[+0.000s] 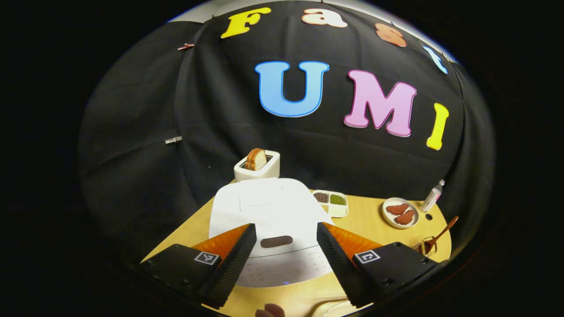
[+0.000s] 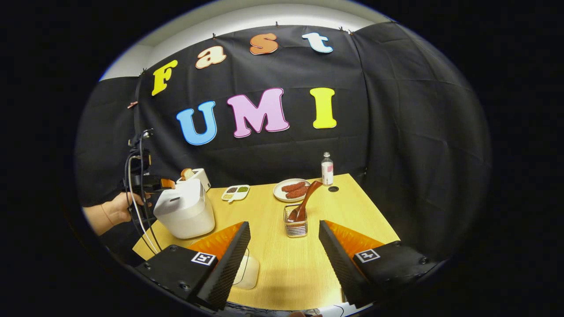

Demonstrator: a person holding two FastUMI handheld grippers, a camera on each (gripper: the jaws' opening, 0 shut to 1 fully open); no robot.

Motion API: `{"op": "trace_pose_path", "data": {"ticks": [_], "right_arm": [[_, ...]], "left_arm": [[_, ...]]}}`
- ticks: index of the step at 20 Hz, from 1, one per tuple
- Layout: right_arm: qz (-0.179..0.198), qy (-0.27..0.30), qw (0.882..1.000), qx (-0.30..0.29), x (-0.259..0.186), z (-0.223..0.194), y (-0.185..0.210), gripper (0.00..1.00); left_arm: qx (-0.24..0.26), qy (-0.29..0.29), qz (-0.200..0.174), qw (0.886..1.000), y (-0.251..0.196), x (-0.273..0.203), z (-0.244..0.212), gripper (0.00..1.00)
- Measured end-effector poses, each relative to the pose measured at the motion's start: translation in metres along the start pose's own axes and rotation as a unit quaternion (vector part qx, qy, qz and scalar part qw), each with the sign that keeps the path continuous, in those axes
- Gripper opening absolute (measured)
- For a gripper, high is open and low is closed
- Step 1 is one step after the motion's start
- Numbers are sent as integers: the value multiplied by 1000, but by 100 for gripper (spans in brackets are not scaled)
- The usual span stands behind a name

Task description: Close the left gripper, press the button to open the rice cooker; take a wooden spoon from the chopstick holder with the right hand, scoop a spoonful of rice and pour it into the rice cooker, then put the wooden spoon back into the chopstick holder.

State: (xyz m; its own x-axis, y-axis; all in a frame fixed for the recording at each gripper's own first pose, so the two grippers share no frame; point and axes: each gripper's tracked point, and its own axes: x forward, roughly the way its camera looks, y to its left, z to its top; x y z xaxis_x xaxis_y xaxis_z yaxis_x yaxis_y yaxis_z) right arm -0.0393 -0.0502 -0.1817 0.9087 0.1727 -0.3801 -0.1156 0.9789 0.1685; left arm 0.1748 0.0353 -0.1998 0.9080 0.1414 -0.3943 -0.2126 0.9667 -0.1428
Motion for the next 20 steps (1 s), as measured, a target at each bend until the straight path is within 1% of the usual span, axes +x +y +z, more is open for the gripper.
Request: {"op": "trace_pose_path", "data": {"ticks": [2,3,5,8,12,14,15,18,20], "right_arm": [[6,-7,1000,-7,4,7,6,99],[10,-11,1000,-13,6,12,8,99],[18,-18,999,-23,9,20,13,98],[27,-31,999,-28,14,34,20,99],[33,-49,998,-38,17,51,25,98],[34,-64,996,-46,15,63,29,98],[34,-74,995,-50,13,70,31,98],[28,-112,991,-67,5,93,33,98],[21,-129,989,-73,2,100,32,98]], "left_arm": [[-9,-44,-23,999,-5,-29,17,95],[-6,-67,-32,997,-5,-45,26,96],[14,-103,-52,993,-12,-78,39,94],[40,-138,-78,987,-25,-127,50,94],[58,-152,-96,982,-41,-175,46,94],[64,-157,-97,981,-46,-195,40,94],[63,-158,-96,981,-48,-203,37,94],[55,-164,-121,978,-65,-225,30,94],[67,-165,-123,976,-68,-231,25,95]]}}
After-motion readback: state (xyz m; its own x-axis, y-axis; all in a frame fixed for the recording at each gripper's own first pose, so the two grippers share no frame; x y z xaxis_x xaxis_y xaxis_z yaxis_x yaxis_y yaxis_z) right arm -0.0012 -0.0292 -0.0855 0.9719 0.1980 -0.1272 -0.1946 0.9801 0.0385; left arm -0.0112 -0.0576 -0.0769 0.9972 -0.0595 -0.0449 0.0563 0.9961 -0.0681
